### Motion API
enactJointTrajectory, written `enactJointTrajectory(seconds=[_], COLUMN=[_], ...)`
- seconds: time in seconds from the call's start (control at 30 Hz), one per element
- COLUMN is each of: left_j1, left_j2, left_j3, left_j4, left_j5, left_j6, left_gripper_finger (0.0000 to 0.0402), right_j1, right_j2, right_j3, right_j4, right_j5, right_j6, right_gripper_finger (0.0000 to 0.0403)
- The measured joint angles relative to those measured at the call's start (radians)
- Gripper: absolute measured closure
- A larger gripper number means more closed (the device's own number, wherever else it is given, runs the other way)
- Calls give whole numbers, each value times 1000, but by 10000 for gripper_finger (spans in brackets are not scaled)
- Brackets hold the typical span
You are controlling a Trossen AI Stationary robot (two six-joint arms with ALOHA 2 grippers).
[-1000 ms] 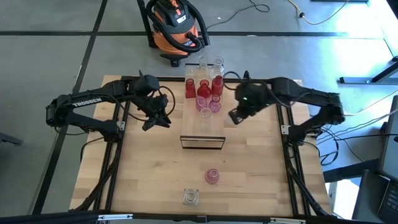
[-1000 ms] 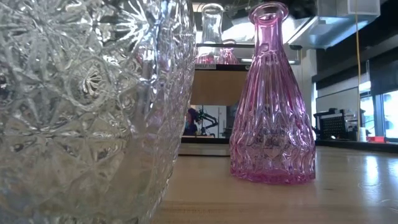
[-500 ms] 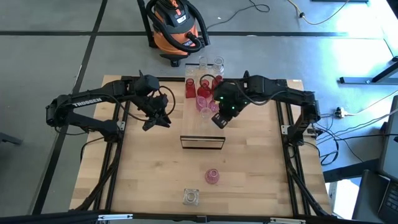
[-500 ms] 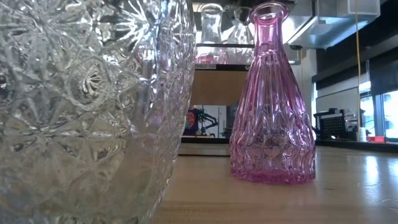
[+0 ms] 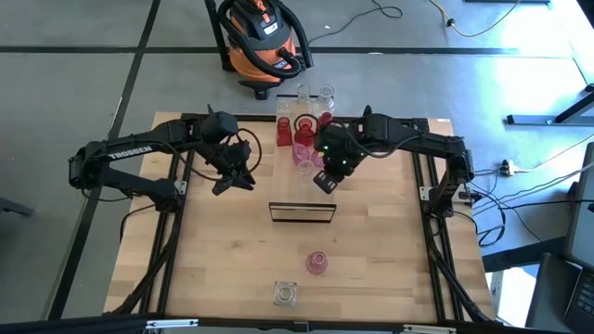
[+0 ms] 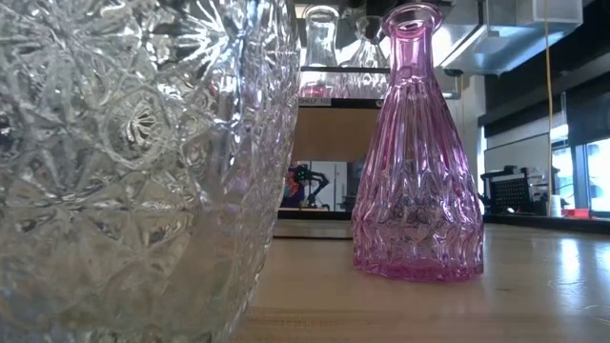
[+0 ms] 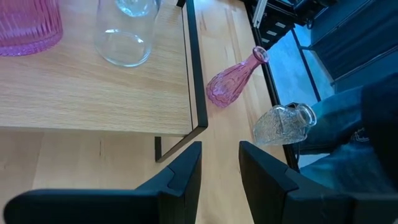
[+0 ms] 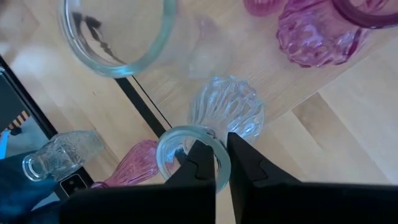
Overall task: Sort vases onto shelf
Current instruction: Put the transparent vase on the shelf aligned with the other transparent vase
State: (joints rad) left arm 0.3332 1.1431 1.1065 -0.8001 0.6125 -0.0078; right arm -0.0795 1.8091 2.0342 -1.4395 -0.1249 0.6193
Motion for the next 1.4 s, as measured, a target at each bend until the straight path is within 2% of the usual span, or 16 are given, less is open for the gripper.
enactJointTrajectory(seconds=[0.4, 0.8, 1.13, 1.4], left_j1=[0, -26, -35, -35], left_j2=[0, 0, 0, 0], left_j3=[0, 0, 0, 0], left_j4=[0, -2, -2, -1], left_j5=[3, 3, -25, -20], left_j6=[11, 10, 10, 9], left_gripper_finger=[301, 301, 301, 301], right_j1=[0, -14, -14, -15], right_j2=[23, 26, 26, 26], right_j3=[-1, -1, -1, -1], right_j4=[13, 33, 20, 24], right_j5=[-44, -16, -6, 14], right_j6=[-23, -23, -19, -19], right_gripper_finger=[400, 398, 315, 300])
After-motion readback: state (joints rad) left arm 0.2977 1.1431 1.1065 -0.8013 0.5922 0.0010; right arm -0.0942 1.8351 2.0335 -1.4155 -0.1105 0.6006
